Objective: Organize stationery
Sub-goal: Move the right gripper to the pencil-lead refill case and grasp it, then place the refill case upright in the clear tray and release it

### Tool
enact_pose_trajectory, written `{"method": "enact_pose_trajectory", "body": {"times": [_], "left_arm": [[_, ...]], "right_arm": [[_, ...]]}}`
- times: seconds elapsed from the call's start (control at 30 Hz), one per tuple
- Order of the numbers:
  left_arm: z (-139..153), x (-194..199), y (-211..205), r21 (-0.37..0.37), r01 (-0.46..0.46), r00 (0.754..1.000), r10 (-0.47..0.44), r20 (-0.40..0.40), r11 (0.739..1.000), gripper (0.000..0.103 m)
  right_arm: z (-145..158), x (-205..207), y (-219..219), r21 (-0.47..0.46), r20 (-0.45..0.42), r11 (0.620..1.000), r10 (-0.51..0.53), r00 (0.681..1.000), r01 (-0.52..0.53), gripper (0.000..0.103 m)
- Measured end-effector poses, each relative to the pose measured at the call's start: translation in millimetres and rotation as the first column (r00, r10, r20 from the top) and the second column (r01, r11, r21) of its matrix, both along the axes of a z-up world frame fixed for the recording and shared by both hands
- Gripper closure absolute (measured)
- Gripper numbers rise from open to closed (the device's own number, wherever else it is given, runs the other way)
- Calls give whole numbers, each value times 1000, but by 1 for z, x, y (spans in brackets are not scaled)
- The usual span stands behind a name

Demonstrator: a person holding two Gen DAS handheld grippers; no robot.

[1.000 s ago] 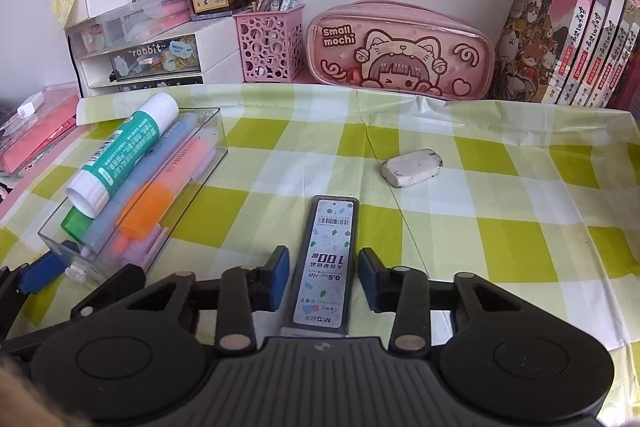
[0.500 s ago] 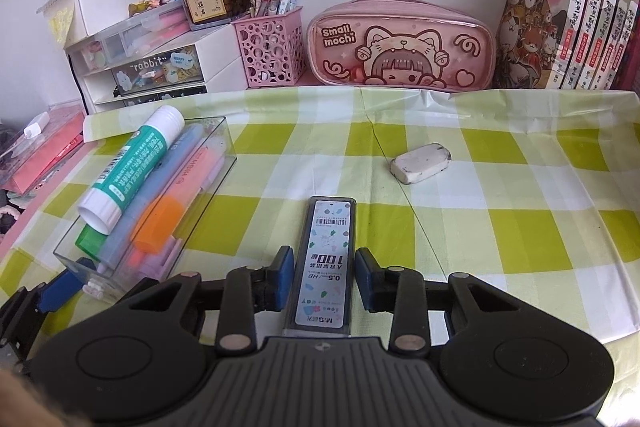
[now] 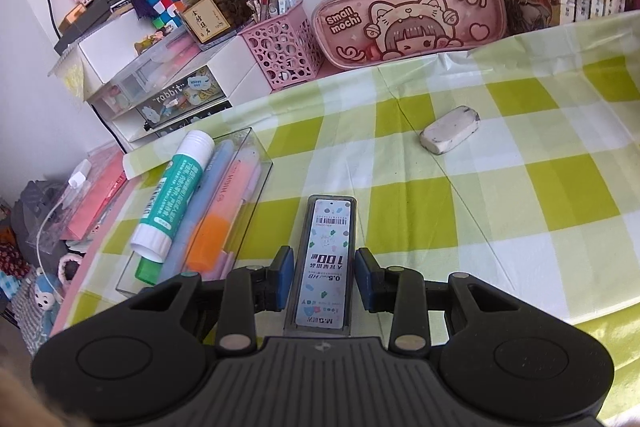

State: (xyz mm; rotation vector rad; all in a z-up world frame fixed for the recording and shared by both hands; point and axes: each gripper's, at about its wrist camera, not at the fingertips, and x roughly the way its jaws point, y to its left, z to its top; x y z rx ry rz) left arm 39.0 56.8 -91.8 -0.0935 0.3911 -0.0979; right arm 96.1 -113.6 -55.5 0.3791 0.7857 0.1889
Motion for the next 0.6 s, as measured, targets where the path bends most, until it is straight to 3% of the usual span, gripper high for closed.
{"method": "enact_pose_trajectory", "body": {"times": [0.4, 0.6], "left_arm": [[0, 0, 0, 1, 0, 1000, 0, 0, 1000, 29], [0, 0, 1, 2, 0, 1000, 0, 0, 1000, 29]], "right_arm": [[11, 8, -8, 272, -16, 962, 5, 1000, -1, 70], [20, 19, 0, 357, -7, 934, -1, 1000, 4, 70]]}}
